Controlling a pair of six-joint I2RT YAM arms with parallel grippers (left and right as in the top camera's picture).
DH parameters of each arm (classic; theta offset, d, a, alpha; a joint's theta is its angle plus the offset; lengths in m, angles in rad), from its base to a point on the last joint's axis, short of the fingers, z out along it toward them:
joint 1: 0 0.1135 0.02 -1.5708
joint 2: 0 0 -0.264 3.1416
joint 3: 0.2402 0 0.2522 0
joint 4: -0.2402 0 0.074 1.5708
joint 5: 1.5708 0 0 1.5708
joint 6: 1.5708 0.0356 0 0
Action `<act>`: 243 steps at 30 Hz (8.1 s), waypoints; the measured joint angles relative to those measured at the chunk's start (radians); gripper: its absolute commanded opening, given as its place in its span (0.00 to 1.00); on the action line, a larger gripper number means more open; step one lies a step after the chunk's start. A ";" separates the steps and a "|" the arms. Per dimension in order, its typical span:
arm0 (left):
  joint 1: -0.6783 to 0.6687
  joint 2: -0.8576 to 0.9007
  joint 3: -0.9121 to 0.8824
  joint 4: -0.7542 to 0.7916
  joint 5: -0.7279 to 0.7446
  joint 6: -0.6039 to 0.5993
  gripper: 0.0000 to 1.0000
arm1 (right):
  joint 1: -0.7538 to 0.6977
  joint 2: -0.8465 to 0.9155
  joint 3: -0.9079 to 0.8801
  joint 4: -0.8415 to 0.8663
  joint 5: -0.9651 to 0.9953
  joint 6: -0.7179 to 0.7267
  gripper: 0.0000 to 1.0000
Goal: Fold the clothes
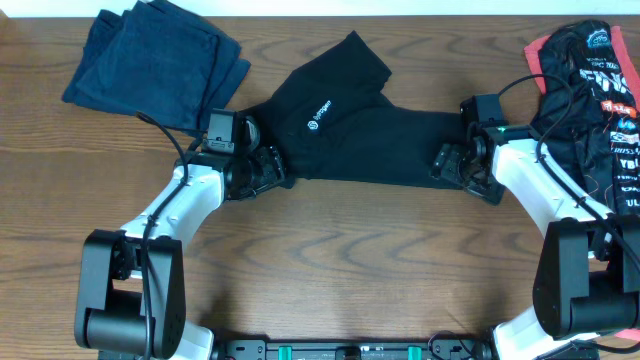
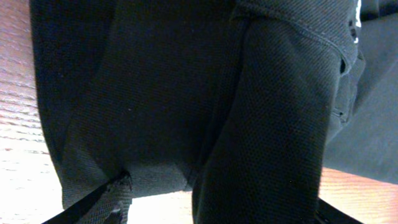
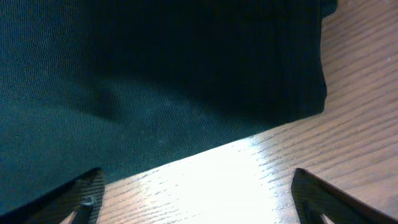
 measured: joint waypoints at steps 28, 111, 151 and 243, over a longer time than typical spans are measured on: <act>0.000 0.007 0.000 0.080 -0.016 0.003 0.71 | -0.017 0.096 -0.011 0.035 0.042 0.019 0.62; -0.117 0.032 0.190 0.028 -0.387 0.127 0.98 | -0.030 -0.084 0.104 0.077 0.037 0.077 0.99; -0.084 0.039 0.191 -0.529 -0.157 0.169 0.78 | -0.003 -0.180 -0.092 -0.079 -0.245 -0.143 0.58; -0.067 -0.073 0.128 -0.505 -0.094 0.140 0.79 | -0.110 -0.280 -0.213 -0.111 -0.191 -0.047 0.99</act>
